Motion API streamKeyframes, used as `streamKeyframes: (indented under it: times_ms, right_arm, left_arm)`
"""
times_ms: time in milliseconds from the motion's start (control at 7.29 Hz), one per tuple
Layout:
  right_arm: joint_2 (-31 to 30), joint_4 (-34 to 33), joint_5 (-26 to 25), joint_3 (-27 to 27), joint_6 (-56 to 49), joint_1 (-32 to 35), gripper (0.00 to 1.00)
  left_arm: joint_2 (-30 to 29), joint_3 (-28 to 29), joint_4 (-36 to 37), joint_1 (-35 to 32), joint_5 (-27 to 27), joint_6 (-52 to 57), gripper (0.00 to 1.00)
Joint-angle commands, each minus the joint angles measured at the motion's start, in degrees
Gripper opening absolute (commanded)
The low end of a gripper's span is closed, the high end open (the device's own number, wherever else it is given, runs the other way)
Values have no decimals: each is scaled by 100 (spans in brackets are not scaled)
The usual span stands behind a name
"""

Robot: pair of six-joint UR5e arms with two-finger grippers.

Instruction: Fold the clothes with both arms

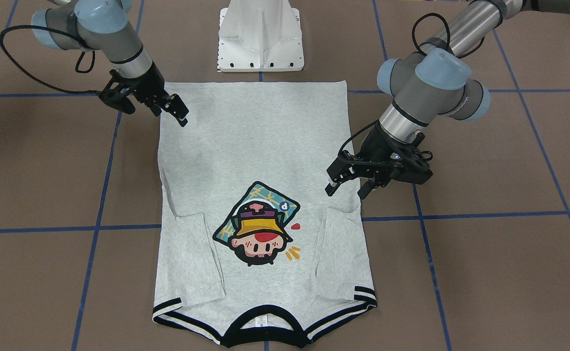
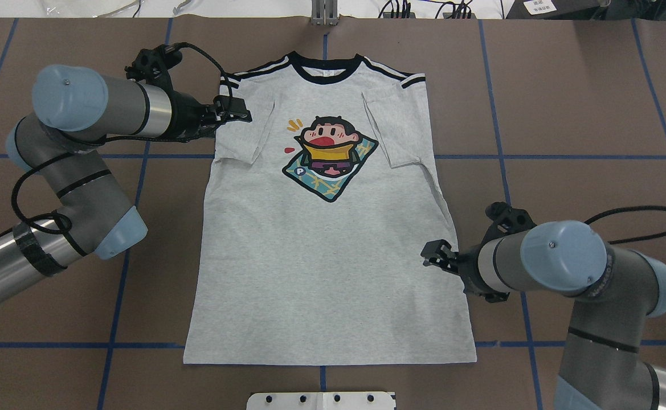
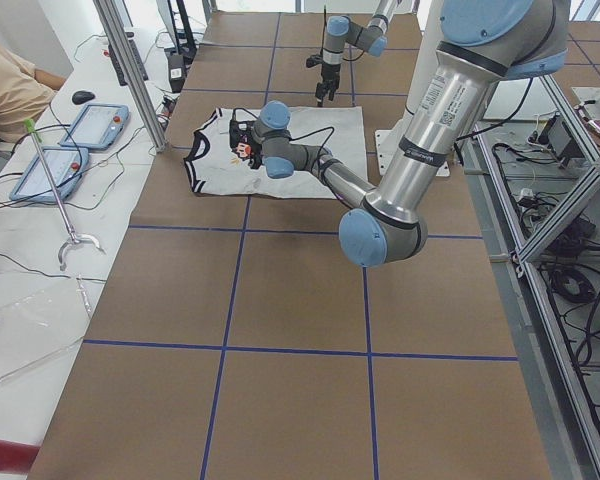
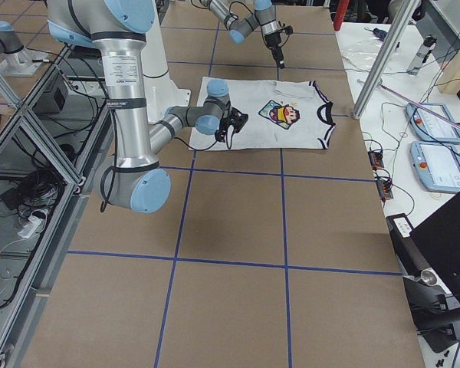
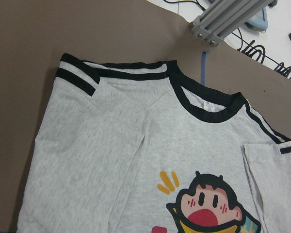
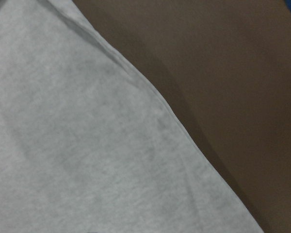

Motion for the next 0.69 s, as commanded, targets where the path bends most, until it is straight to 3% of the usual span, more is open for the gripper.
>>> streamKeyframes:
  times_ms: [0, 274, 549]
  right_arm:
    - [-39, -916, -698, 451, 995, -927, 96]
    - [-39, -1436, -1226, 523, 1709, -1492, 93]
    - [-170, -1437, -1227, 567, 1950, -1494, 88]
  left_arm:
    - [15, 11, 8, 15, -15, -1, 100]
    - [15, 11, 8, 24, -15, -1, 100]
    - [23, 11, 8, 16, -6, -1, 100]
